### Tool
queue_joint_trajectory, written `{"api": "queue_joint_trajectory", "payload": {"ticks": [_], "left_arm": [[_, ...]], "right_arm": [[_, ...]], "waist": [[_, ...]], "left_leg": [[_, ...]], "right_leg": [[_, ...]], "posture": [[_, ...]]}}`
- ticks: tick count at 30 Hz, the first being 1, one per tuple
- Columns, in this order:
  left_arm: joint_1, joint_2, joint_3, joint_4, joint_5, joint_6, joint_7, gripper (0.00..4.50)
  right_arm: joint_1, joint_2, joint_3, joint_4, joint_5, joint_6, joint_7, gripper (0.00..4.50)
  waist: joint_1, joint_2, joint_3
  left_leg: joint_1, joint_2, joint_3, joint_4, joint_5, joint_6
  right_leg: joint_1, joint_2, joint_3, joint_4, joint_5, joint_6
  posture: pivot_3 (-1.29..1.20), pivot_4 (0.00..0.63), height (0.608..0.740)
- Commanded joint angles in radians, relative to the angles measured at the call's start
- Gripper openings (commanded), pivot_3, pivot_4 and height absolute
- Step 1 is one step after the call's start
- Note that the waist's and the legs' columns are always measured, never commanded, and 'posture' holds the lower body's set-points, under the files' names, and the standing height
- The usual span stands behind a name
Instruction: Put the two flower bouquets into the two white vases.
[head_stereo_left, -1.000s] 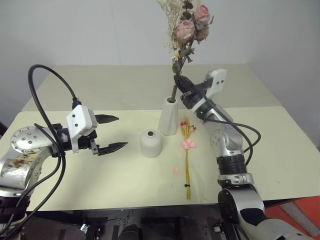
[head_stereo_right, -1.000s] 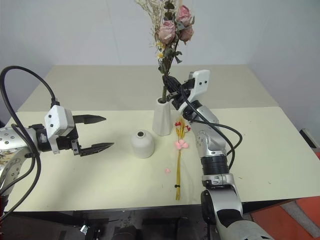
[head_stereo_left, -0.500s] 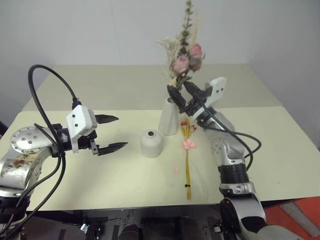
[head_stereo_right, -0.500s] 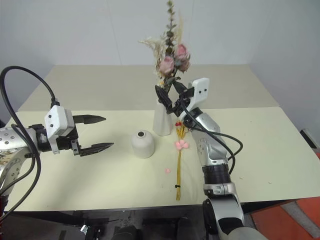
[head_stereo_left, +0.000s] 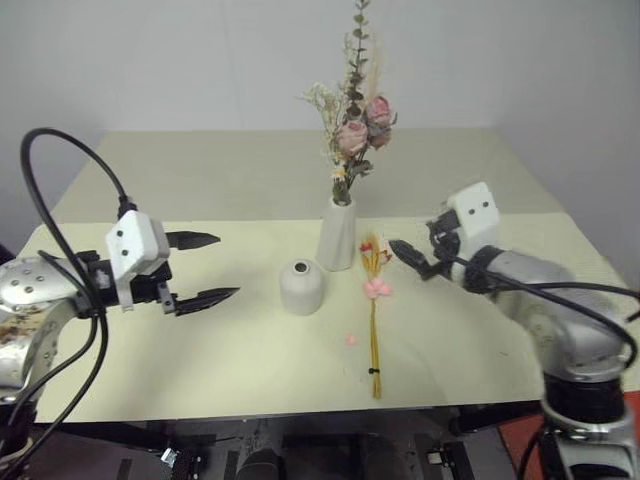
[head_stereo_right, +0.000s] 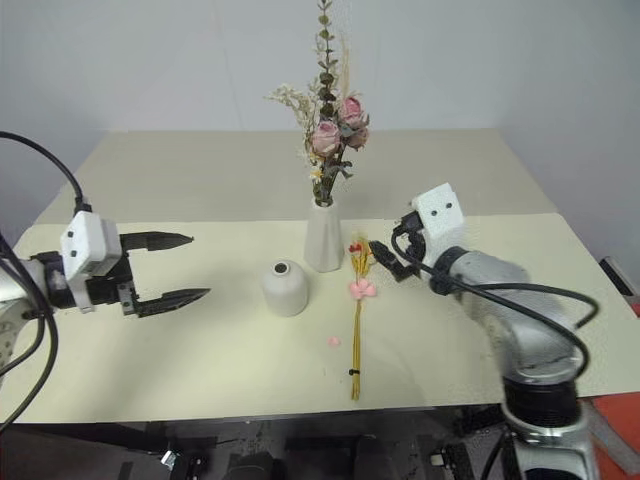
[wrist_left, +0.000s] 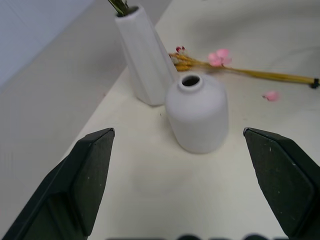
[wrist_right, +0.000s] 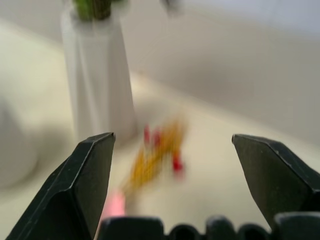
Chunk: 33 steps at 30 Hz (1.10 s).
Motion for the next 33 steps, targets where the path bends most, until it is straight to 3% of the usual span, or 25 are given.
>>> {"api": "queue_joint_trajectory", "payload": {"ticks": [1,9,15,20,26,29,33], "left_arm": [[0.025,0.034,0.014,0.002,0.041,-0.039,-0.015,4.5],[0.023,0.01,-0.001,-0.018,0.041,-0.033,0.013,4.5],[0.043,0.007,0.015,-0.038,0.042,-0.028,0.032,4.5],[0.05,0.013,0.026,-0.047,0.039,-0.023,0.04,4.5],[0.057,0.018,0.033,-0.052,0.041,-0.023,0.048,4.5],[0.057,0.02,0.037,-0.054,0.041,-0.019,0.052,4.5],[0.064,0.02,0.038,-0.06,0.04,-0.014,0.058,4.5]], "right_arm": [[-0.022,-0.013,-0.037,-0.043,0.145,0.178,-0.029,4.42],[0.048,-0.012,0.017,-0.018,0.471,0.178,-0.256,4.42],[0.077,-0.023,0.072,0.038,0.618,0.178,-0.401,4.42],[0.078,-0.006,0.111,0.094,0.656,0.178,-0.478,4.42],[0.064,0.023,0.182,0.16,0.589,0.178,-0.504,4.42],[0.057,0.037,0.2,0.18,0.545,0.178,-0.5,3.83],[0.055,0.052,0.213,0.19,0.502,0.178,-0.484,2.47]], "waist": [[0.004,0.0,0.0],[0.012,0.0,0.0],[0.01,0.0,0.0],[0.009,0.0,0.0],[0.008,0.0,0.0],[0.007,0.0,0.0],[0.006,0.0,0.0]], "left_leg": [[0.0,0.0,-0.001,0.0,0.0,0.0],[-0.004,-0.002,-0.001,0.0,0.0,0.0],[-0.004,-0.002,-0.001,0.0,0.0,0.001],[-0.004,-0.002,-0.001,0.0,0.0,0.0],[-0.004,-0.002,-0.001,0.0,0.0,0.001],[-0.004,-0.002,-0.001,0.0,0.0,0.001],[-0.004,-0.001,-0.001,0.0,0.0,0.001]], "right_leg": [[0.0,0.0,0.0,0.0,0.0,0.0],[0.0,-0.003,-0.001,-0.006,0.001,0.001],[0.0,-0.003,-0.001,-0.006,0.001,0.001],[0.0,-0.002,-0.001,-0.006,0.001,0.001],[0.0,-0.002,-0.001,-0.006,0.001,0.001],[0.0,-0.002,-0.001,-0.006,0.001,0.001],[0.0,-0.002,-0.001,-0.006,0.001,0.001]], "posture": [[0.0,0.15,0.74],[0.0,0.15,0.74],[0.0,0.15,0.74],[0.0,0.15,0.74],[0.0,0.15,0.74],[0.0,0.15,0.74],[0.0,0.15,0.74]]}}
